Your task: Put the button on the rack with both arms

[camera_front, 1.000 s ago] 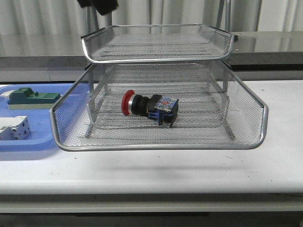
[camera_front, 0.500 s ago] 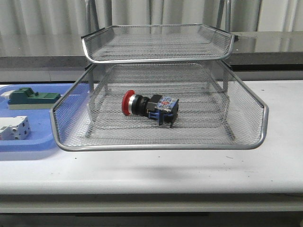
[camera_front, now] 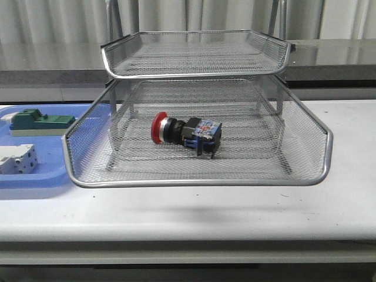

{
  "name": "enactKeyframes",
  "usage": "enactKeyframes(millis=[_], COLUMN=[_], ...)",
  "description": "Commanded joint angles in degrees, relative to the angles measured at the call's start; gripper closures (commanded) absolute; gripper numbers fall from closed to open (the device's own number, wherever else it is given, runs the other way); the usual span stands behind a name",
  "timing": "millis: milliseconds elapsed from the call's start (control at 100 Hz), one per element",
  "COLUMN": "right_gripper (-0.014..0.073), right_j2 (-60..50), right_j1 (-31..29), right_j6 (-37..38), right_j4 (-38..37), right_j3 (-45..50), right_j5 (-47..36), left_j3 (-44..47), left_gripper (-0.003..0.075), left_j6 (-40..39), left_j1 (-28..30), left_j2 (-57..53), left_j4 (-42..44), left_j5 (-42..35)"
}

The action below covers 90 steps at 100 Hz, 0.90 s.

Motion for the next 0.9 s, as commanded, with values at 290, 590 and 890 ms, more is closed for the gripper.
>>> enactKeyframes(millis=[290, 590, 890], right_gripper=[0.0657, 0.0657, 0.0657], right_j2=[0.33, 0.33, 0.33], right_j1=[-0.11, -0.11, -0.11], right_j6=[0.06, 0.06, 0.06], right_j4=[-0.69, -0.69, -0.69], right_j3=[-1.81, -1.81, -1.81], right_j5=[-3.28, -3.28, -3.28], left_j3=[13.77, 14.18, 14.18], left_gripper=[0.0187, 0.0206, 0.0594], left_j6=[-0.76, -0.76, -0.76], left_j1=[-0.11, -0.11, -0.11], left_j2=[-19.17, -20.39, -20.39], left_j4=[-7.04, -7.04, -7.04], left_j5=[-13.45, -14.79, -14.79])
